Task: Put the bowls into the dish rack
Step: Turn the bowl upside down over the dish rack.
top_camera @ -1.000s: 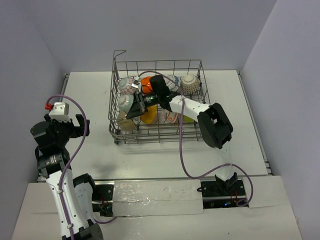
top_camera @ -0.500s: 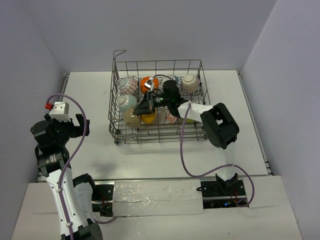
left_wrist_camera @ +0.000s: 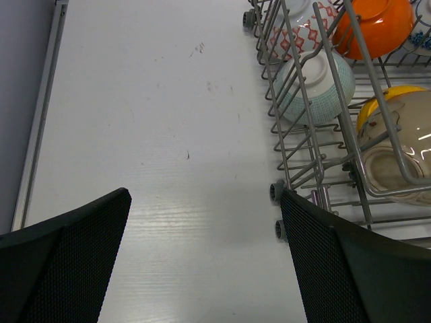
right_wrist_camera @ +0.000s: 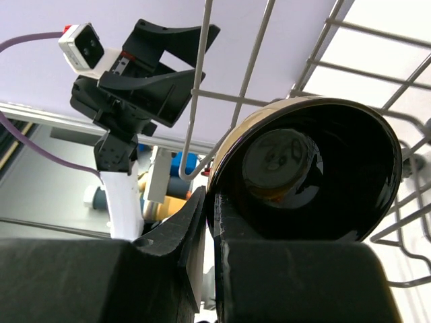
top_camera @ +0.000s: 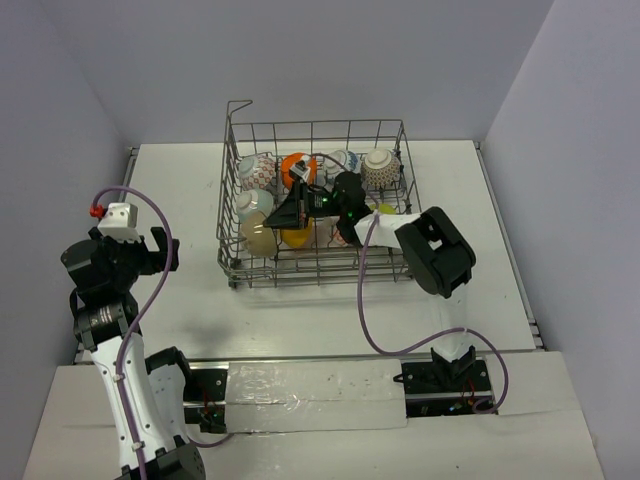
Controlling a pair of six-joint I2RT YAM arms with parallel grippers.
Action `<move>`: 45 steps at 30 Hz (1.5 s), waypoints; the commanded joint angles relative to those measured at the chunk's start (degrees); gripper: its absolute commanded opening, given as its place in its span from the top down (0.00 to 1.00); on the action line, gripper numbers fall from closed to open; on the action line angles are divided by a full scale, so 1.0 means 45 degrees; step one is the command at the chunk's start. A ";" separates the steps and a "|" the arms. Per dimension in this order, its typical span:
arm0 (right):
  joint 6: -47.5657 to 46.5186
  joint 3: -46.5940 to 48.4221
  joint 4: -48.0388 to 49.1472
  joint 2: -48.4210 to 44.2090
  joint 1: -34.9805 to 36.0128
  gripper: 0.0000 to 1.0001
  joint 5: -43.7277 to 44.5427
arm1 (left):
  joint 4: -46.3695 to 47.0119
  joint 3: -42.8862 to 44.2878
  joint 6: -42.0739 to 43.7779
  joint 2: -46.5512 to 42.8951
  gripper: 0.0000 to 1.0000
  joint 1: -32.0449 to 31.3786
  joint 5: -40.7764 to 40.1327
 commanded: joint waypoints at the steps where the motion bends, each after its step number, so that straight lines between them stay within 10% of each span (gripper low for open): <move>1: 0.0860 -0.0023 0.2166 -0.0217 0.0271 1.00 0.0447 | 0.0519 -0.0044 -0.0160 0.0028 0.01 0.0080 0.0133; 45: -0.0759 0.0562 0.0449 0.0408 0.1189 0.96 0.0272 | 0.0402 -0.0181 -0.0042 -0.0207 0.01 0.0119 0.0367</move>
